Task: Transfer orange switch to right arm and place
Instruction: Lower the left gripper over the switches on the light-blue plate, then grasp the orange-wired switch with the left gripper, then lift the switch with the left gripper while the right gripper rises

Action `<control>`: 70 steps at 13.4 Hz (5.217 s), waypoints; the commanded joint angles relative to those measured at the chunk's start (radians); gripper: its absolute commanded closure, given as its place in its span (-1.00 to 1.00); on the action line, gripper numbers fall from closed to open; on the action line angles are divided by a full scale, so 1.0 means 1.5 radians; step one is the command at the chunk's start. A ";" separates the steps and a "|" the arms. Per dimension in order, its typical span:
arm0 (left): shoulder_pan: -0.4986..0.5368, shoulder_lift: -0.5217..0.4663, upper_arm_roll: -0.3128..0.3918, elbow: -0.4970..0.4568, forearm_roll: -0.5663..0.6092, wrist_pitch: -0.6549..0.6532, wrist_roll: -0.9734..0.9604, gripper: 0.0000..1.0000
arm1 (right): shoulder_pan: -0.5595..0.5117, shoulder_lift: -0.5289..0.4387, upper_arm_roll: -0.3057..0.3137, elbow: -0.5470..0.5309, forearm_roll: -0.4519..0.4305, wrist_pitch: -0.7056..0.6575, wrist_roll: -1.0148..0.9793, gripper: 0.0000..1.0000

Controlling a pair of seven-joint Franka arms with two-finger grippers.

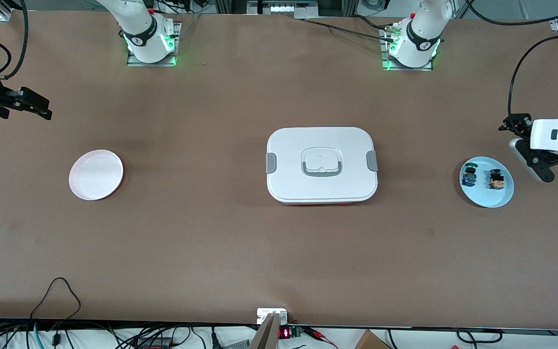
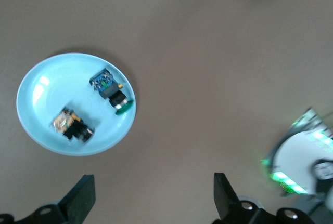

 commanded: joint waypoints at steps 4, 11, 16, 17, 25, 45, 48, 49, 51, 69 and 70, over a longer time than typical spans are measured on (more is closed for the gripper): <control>0.058 0.081 -0.007 -0.056 0.036 0.224 0.312 -1.00 | -0.006 0.001 0.009 0.007 0.009 -0.011 -0.001 -1.00; 0.131 0.153 -0.008 -0.118 0.036 0.456 0.547 -1.00 | -0.006 0.001 0.009 0.007 0.009 -0.013 -0.003 -1.00; 0.153 0.189 -0.012 -0.125 0.035 0.500 0.576 -1.00 | -0.006 0.002 0.008 0.007 0.008 -0.032 0.003 -1.00; 0.154 0.187 -0.012 -0.132 0.034 0.501 0.576 -1.00 | -0.005 0.002 0.008 0.007 0.008 -0.034 0.002 -1.00; 0.156 0.186 -0.022 -0.143 0.030 0.502 0.569 -0.95 | -0.006 0.002 0.008 0.005 0.008 -0.040 0.004 -1.00; 0.162 -0.027 -0.157 0.066 0.032 0.053 0.323 1.00 | -0.007 0.007 0.008 0.007 0.017 -0.028 0.004 -1.00; 0.163 -0.089 -0.209 0.074 0.025 0.016 0.258 1.00 | -0.013 0.008 -0.001 0.008 0.060 -0.026 0.005 -1.00; 0.163 -0.095 -0.233 0.078 0.020 0.004 0.219 1.00 | -0.013 0.008 -0.003 0.008 0.069 -0.027 0.005 -1.00; 0.163 -0.094 -0.255 0.124 -0.034 -0.061 0.168 1.00 | -0.014 0.019 -0.004 0.008 0.073 -0.026 -0.003 -1.00; 0.167 -0.031 -0.503 0.034 -1.005 0.083 0.229 1.00 | 0.002 0.085 0.004 0.008 0.630 -0.125 -0.001 -1.00; 0.167 -0.034 -0.525 0.012 -1.053 0.127 0.275 1.00 | 0.004 0.097 0.005 0.004 0.677 -0.128 -0.003 -1.00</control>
